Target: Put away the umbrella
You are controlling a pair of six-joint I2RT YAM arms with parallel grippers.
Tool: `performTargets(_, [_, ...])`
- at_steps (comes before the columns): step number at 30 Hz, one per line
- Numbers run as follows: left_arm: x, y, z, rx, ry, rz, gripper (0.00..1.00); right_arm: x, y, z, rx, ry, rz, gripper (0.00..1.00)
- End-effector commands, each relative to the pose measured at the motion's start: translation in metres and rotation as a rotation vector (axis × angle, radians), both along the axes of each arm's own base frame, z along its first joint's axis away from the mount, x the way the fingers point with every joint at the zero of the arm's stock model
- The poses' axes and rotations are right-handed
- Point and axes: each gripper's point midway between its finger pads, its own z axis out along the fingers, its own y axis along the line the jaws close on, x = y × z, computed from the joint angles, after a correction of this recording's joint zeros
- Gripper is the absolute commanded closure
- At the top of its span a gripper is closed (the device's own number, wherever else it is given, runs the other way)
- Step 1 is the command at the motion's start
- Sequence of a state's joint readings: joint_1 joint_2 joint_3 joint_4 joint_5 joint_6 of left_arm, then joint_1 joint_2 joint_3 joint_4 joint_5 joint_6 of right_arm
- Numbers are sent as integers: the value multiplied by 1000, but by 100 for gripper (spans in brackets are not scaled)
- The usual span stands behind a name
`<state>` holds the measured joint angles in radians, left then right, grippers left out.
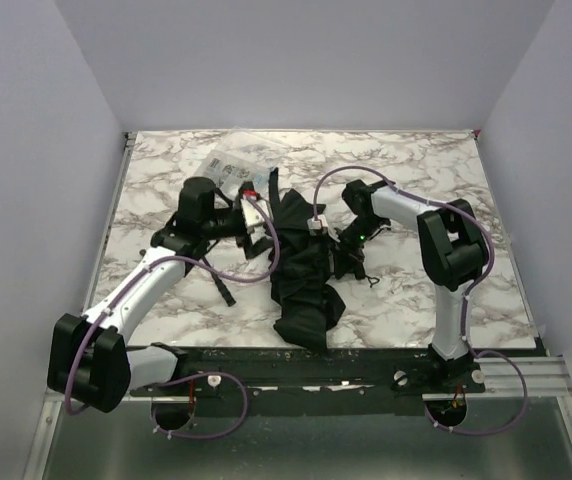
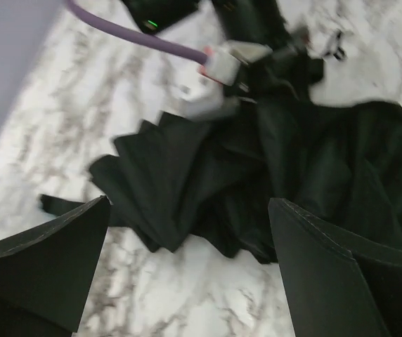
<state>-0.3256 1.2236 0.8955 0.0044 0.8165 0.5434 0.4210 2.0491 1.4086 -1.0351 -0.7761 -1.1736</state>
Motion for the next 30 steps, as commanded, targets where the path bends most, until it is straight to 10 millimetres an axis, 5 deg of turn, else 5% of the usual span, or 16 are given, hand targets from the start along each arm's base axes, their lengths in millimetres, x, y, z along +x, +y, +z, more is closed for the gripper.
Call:
performTargets(1, [-58,-14,-54,131,35,-165,3,-18,-16,4,-35,85,52,96])
performTargets(5, [-86,-33,-70,144,53,-210,4,-5,-6,23,-3,77,12,59])
performTargets(9, [-77,-34,-65,39,113,-64,4,10,-4,58,51,48,-13,37])
performTargets(15, [-37,-14,-37,-240,388,246,5,25,-15,115,123,-49,-66,32])
performTargets(19, [-2,4,-17,-430,669,375,8,1,-8,163,298,-212,37,35])
performTargets(22, [34,3,-9,-474,810,431,16,-50,1,178,431,-356,239,20])
performTargets(24, [59,-2,-12,-465,923,469,25,-83,19,169,385,-388,347,32])
performTargets(25, [69,-5,-17,-449,985,485,33,-98,35,164,371,-413,392,54])
performTargets(27, [88,-14,-27,-418,1081,500,41,-120,54,149,347,-436,419,78])
performTargets(30, [107,-19,-56,-401,1163,547,57,-136,72,116,297,-473,406,95])
